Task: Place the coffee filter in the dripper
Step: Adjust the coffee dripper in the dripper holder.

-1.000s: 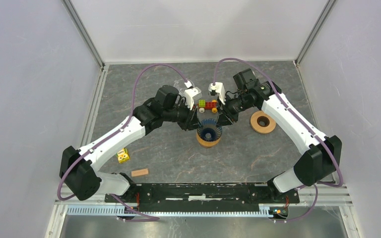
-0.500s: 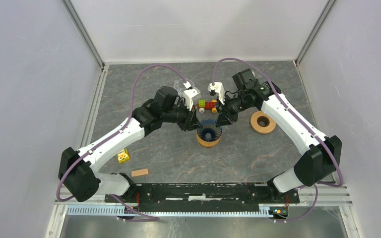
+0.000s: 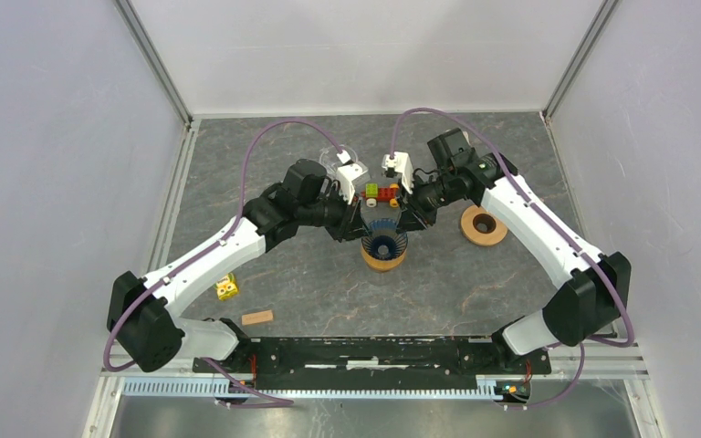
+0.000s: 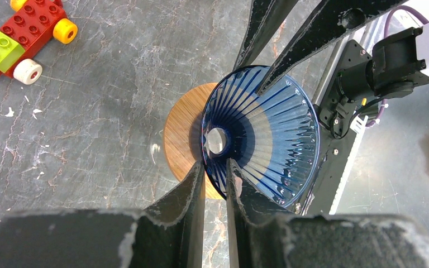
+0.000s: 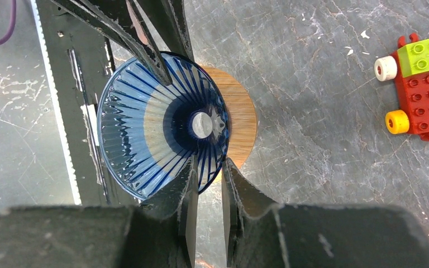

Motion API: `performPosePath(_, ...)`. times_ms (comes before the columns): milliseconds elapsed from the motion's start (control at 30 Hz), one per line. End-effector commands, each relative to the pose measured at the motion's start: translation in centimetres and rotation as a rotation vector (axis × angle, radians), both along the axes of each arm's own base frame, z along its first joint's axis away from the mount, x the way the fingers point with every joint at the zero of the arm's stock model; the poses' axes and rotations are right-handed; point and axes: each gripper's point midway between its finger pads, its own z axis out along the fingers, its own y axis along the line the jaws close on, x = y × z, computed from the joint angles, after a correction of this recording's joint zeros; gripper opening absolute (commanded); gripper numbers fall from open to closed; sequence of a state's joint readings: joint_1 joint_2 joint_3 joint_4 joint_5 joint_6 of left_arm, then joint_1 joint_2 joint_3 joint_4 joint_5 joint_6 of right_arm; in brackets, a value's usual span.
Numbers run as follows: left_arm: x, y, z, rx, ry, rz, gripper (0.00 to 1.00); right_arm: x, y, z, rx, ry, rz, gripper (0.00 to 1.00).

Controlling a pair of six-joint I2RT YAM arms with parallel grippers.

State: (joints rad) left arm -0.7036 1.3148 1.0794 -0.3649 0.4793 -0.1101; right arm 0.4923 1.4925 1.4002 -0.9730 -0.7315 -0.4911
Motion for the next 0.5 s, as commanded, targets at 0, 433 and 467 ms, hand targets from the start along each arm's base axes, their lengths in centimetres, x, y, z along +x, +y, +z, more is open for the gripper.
performPosePath(0, -0.9, 1.4, -3.9, 0.124, 0.024, -0.025, 0.02, -0.8, -0.2, -3.2, -0.075, -0.017, 0.051, 0.01)
performPosePath(433, -1.5, 1.5, -5.2, 0.156, 0.023, -0.053, 0.02, -1.3, -0.4, -3.8, -0.075, -0.063, 0.054, 0.00)
performPosePath(467, -1.6, 1.5, -5.3, 0.158, 0.021, -0.053, 0.02, -1.3, -0.3, -3.7, -0.071, -0.066, 0.057, 0.00)
